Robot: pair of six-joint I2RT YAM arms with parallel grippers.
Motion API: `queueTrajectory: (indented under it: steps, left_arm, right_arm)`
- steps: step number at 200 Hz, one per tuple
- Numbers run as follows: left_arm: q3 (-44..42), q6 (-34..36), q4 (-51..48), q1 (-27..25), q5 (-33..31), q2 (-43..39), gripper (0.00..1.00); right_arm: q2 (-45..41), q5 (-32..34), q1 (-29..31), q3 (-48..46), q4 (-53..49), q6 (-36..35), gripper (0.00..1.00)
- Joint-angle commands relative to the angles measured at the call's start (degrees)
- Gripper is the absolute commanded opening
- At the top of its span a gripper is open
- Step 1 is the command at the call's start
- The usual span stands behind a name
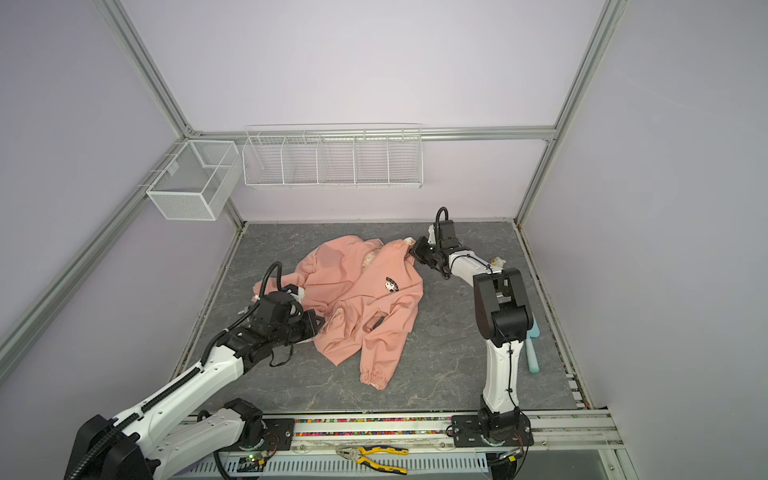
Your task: Zip up the jacket
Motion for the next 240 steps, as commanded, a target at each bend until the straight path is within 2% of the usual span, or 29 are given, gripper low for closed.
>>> queueTrajectory:
  steps: [1, 75, 113, 167, 240]
  left_arm:
    - [3.87, 3.23, -0.1, 0.28, -1.44, 1.6, 0.0]
    - [8.86, 7.67, -0.49, 1.25, -1.46, 7.9, 0.0]
    - [9.32, 9.09, -1.02, 3.82, -0.45, 8.08, 0.0]
    - [6.31, 10.02, -1.86, 6.93, 0.93, 5.72, 0.0]
    - [2.69, 8.12, -4.66, 8.34, -1.35, 4.97, 0.0]
  right_arm:
    - [-3.95, 3.87, -0.82, -2.3, -6.79, -3.46, 0.07]
    - [-16.54, 12.7, -9.04, -10.49, -17.79, -7.35, 0.06]
    - [-20.2, 19.26, -10.6, -11.21, -24.42, -10.09, 0.07]
    - [-13.34, 23.01, -11.76, -7.3, -29.67, -13.4, 0.07]
    - [-4.55, 22.92, -11.38, -5.39, -30.49, -14.39, 0.07]
